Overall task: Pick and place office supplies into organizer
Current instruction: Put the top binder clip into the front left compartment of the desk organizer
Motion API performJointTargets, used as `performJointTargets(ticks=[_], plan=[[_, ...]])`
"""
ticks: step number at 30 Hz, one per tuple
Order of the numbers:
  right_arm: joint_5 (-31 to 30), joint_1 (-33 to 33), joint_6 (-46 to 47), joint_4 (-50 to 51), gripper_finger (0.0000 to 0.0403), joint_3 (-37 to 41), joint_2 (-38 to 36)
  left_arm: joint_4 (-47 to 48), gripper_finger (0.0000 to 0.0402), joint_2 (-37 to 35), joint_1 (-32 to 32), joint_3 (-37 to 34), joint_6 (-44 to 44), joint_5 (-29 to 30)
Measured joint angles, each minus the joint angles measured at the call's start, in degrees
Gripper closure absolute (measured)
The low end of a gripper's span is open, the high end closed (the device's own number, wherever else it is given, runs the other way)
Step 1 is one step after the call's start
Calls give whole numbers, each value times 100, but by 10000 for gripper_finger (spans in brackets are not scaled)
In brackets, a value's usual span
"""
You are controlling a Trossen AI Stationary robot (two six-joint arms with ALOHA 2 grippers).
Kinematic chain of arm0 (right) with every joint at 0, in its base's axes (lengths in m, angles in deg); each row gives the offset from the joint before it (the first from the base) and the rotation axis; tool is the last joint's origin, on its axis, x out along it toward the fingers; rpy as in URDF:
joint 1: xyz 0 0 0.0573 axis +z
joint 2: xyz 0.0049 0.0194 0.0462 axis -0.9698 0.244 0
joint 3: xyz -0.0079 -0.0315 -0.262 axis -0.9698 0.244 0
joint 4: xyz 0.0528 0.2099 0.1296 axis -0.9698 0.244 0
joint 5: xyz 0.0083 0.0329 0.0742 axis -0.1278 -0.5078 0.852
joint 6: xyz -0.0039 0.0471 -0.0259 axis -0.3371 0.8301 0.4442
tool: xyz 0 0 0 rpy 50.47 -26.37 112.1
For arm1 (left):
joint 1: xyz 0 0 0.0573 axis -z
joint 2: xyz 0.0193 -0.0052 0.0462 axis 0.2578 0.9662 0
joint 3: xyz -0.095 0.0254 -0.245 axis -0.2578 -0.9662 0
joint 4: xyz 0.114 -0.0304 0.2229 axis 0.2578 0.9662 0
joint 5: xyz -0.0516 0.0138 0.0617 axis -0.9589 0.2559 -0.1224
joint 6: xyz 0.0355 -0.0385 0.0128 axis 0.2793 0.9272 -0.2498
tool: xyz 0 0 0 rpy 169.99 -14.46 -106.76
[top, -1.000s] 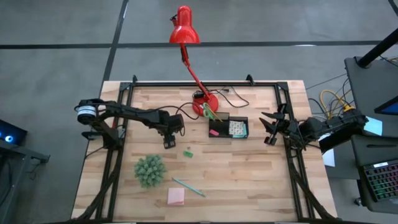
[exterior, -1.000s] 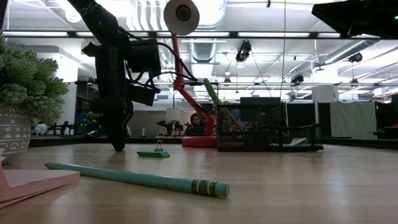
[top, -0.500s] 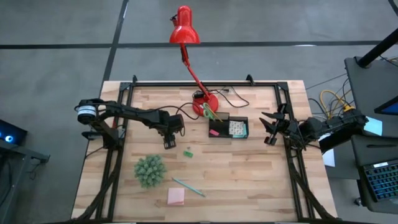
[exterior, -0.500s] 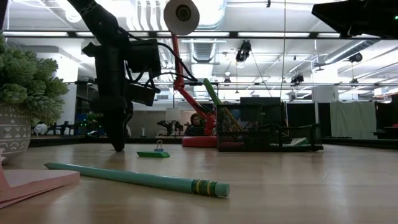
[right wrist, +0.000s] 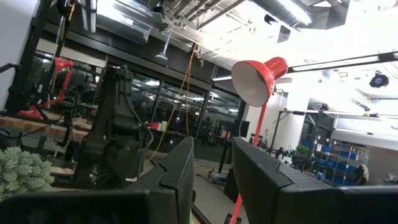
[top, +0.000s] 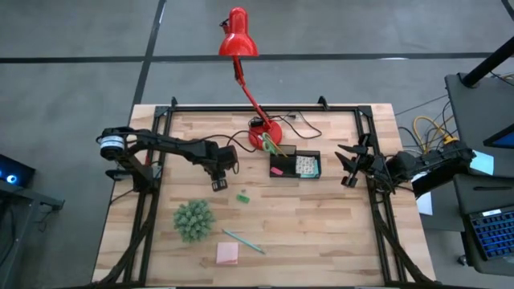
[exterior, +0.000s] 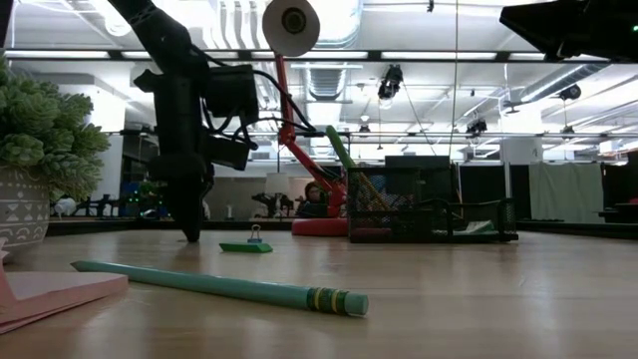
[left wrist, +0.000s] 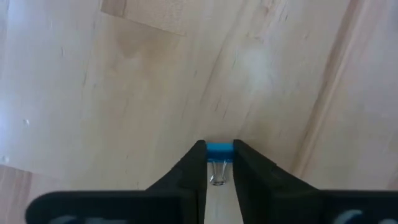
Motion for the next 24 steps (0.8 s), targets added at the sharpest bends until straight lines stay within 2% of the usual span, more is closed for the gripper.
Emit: performJointTargets(ticks=[24], plan=[[0,-2,-44,-2,303,-1,0,88,364,-286,-13,61,-53,-46]])
